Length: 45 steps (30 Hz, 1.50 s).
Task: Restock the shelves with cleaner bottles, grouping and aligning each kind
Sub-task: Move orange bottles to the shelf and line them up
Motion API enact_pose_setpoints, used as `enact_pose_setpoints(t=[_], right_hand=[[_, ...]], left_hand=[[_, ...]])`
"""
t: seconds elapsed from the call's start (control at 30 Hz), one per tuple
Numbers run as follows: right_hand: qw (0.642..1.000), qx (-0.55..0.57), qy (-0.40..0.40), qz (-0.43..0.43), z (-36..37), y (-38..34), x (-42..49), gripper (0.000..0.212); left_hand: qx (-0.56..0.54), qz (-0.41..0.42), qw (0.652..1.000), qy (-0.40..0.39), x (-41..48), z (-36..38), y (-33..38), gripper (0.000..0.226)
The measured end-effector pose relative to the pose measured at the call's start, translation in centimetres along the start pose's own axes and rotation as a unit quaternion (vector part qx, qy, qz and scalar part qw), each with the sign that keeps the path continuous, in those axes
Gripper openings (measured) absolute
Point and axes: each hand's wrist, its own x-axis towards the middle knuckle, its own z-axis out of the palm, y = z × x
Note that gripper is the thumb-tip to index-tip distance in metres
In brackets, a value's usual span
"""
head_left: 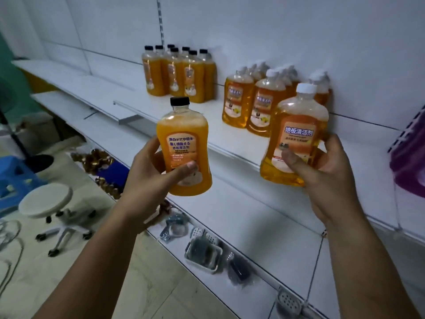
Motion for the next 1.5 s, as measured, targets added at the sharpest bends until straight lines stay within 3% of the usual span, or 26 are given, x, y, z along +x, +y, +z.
enact_pose_setpoints(t=[0.33, 0.6, 1.07, 1.5], right_hand=[[0.987, -0.119, 0.101, -0.028, -1.0, 0.4, 9.1, 0.067], [0.969, -0.169, 0.179, 0.002, -0.5, 1.8, 12.4, 0.057], [0.953, -0.254, 0.16, 0.04, 1.1, 4.1, 13.0, 0.082], [0.944, -0.276, 0.178, 0.031, 0.6, 3.2, 11.8, 0.084]], left_hand=[[-0.007, 0.041, 0.997, -0.059, 11.0, 3.1, -0.9, 0.065], [-0.038, 0.063, 0.991, -0.115, 17.5, 5.4, -1.8, 0.069], [-0.059, 0.069, 0.98, -0.178, 21.8, 5.8, -2.6, 0.051], [-0.052, 0.04, 0.977, -0.204, 22.2, 5.8, -3.5, 0.057]])
